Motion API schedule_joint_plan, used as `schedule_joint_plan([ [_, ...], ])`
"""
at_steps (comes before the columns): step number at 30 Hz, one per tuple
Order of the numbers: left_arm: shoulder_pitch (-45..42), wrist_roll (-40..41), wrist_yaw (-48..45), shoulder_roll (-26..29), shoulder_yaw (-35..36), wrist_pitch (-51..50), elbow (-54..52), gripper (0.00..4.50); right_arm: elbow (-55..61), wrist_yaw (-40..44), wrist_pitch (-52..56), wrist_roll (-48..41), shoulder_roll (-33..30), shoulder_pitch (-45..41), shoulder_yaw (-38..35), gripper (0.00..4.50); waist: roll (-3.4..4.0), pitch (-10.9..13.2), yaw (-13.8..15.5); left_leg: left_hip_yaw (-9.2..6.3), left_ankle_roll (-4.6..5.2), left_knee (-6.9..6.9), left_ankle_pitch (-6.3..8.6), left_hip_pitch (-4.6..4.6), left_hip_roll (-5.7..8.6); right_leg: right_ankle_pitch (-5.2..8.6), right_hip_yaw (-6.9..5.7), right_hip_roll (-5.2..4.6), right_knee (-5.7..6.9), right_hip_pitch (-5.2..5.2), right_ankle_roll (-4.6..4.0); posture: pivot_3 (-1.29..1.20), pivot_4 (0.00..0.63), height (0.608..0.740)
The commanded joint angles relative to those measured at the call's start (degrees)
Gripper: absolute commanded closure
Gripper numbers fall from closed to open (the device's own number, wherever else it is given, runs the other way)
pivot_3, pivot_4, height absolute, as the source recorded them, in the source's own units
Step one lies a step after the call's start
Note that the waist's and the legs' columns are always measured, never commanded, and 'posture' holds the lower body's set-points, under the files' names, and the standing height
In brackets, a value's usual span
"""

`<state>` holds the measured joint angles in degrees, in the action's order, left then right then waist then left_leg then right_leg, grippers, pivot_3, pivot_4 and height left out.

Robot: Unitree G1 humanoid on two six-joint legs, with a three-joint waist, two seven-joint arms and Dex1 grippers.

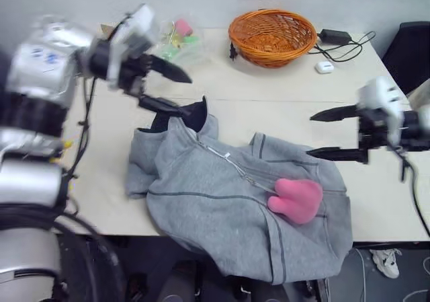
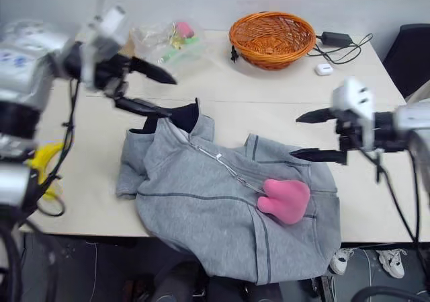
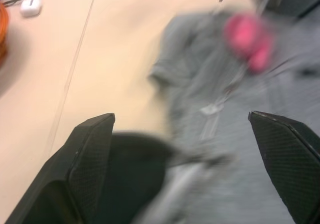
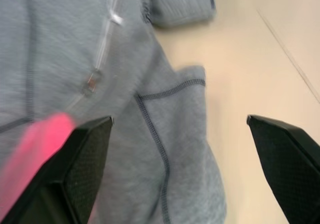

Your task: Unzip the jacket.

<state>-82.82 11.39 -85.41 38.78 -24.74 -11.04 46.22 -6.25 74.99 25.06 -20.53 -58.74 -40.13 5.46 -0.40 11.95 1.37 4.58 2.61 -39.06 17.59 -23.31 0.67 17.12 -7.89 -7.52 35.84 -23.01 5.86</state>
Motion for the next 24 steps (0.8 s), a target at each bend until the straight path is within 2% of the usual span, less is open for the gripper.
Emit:
schedule_joint_plan([
  [1, -3.68, -12.05, 5.37, -4.14, -3.52, 18.00, 15.49, 0.00, -4.10, 0.90, -2.41, 4.63, 1.17, -3.30, 2.55, 0.02, -0.01, 0.01, -0.33, 0.03, 0.07, 0.03, 0.01, -0.02, 0.02, -0.02, 0.11, -0.07, 0.02, -0.14, 0.05, 0.00, 0.150, 0.740],
  [4, -5.17, -20.61, 12.25, -7.77, -6.79, 27.24, 23.60, 0.00, -8.36, 0.20, -3.93, 8.62, 3.58, -5.17, 5.46, 0.02, -0.03, 0.02, -1.07, 0.22, 0.18, -0.04, 0.01, -0.51, 0.03, -0.14, 0.20, -0.14, 0.04, -0.73, 0.26, 0.00, 0.150, 0.740],
  [7, -5.44, -27.59, 19.42, -9.31, -9.02, 33.21, 27.64, 0.00, -11.81, -0.38, -6.27, 11.89, 5.49, -6.00, 6.85, 0.02, -0.07, 0.04, -1.33, 0.20, 0.25, -0.10, -0.03, -0.63, 0.02, -0.20, 0.17, -0.15, 0.04, -0.79, 0.35, 0.00, 0.150, 0.740],
  [14, -4.10, -30.38, 23.24, -11.89, -4.92, 37.78, 30.06, 0.00, -16.33, -1.37, -6.45, 13.61, 8.69, -6.92, 6.28, 0.02, -0.07, 0.04, -1.28, 0.16, 0.36, -0.22, -0.11, -0.66, 0.07, -0.34, 0.24, -0.23, 0.08, -0.77, 0.49, 0.00, 0.150, 0.740],
  [17, -3.59, -31.61, 22.77, -11.44, -4.11, 38.40, 30.39, 0.59, -17.06, -0.74, -7.29, 14.31, 8.67, -6.70, 6.40, 0.62, -0.07, 0.04, -1.17, 0.13, 0.37, -0.25, -0.11, -0.70, 0.11, -0.34, 0.22, -0.25, 0.09, -0.77, 0.49, 0.00, 0.150, 0.740],
  [19, -3.35, -32.21, 23.02, -11.18, -3.61, 38.12, 30.57, 1.31, -17.20, -0.17, -7.61, 14.43, 8.51, -6.60, 6.19, 1.42, -0.07, 0.04, -1.20, 0.12, 0.38, -0.27, -0.12, -0.71, 0.14, -0.35, 0.22, -0.26, 0.09, -0.77, 0.50, 0.00, 0.150, 0.740],
  [20, -3.18, -32.46, 23.39, -10.99, -3.42, 37.99, 30.62, 1.50, -17.17, 0.07, -7.65, 14.41, 8.38, -6.66, 6.05, 1.66, -0.07, 0.04, -1.22, 0.12, 0.38, -0.28, -0.12, -0.71, 0.14, -0.35, 0.22, -0.26, 0.09, -0.77, 0.51, 0.00, 0.150, 0.740],
  [24, -2.01, -33.43, 24.11, -9.87, -2.26, 37.61, 30.66, 2.76, -17.77, 0.58, -8.01, 14.54, 8.00, -7.24, 5.58, 3.05, -0.07, 0.04, -1.36, 0.10, 0.39, -0.30, -0.12, -0.71, 0.14, -0.36, 0.22, -0.25, 0.12, -0.77, 0.52, 0.00, 0.150, 0.740],
])
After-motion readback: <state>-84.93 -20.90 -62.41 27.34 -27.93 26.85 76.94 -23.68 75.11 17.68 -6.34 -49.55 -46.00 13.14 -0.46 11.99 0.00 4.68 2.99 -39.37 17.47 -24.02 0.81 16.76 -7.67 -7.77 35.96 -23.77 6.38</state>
